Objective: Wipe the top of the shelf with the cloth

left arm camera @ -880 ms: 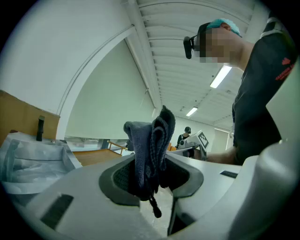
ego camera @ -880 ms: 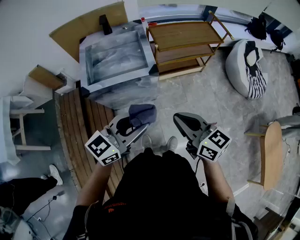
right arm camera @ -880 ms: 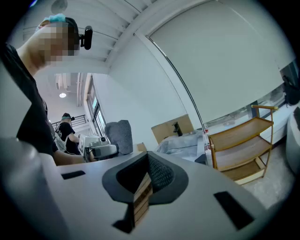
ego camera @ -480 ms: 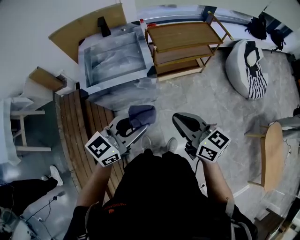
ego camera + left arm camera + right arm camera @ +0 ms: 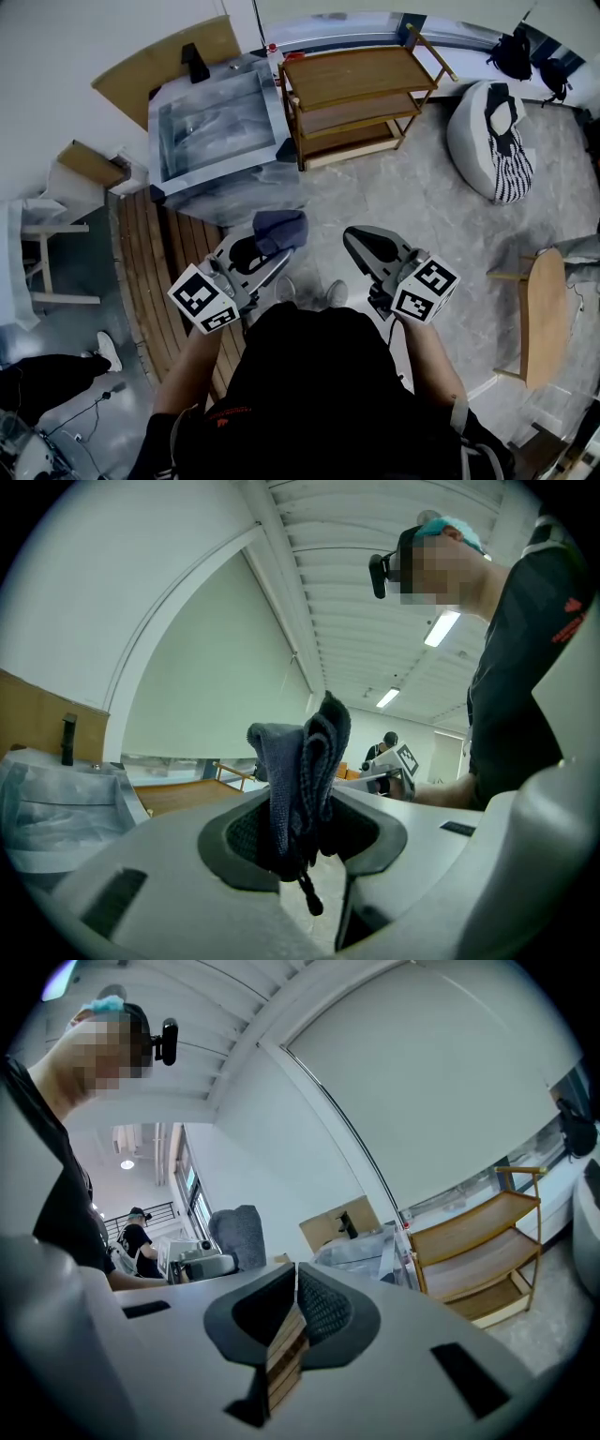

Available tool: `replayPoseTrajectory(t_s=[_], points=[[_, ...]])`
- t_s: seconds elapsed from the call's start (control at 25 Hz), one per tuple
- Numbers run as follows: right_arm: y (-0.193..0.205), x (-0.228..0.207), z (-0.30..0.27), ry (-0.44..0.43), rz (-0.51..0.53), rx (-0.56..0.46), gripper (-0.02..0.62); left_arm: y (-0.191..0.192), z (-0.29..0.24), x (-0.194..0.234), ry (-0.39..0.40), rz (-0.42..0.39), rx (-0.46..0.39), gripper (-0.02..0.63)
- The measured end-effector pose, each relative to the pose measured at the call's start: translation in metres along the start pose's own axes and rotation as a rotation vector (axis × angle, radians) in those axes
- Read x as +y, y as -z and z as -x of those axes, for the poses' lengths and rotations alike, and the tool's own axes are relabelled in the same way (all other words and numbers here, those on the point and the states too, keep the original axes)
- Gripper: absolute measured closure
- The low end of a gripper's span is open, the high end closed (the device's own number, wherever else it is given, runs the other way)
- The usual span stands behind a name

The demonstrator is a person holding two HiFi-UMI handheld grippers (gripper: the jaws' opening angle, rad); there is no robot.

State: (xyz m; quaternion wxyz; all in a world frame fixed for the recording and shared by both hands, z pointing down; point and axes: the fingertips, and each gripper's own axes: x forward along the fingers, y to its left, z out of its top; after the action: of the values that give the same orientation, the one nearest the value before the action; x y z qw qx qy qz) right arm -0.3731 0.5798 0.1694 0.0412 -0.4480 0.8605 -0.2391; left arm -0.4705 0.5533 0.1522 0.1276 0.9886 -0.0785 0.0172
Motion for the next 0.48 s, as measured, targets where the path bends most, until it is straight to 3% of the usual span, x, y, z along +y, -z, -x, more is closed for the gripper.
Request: replayPoseTrajectory(t_s=[0.48], points=[[-0.015,-0.049,0.074,-0.012,0.015,-0.009,0.589,0.009,-0.074,-0.040,-0.022,-0.017,0.003,0.462]])
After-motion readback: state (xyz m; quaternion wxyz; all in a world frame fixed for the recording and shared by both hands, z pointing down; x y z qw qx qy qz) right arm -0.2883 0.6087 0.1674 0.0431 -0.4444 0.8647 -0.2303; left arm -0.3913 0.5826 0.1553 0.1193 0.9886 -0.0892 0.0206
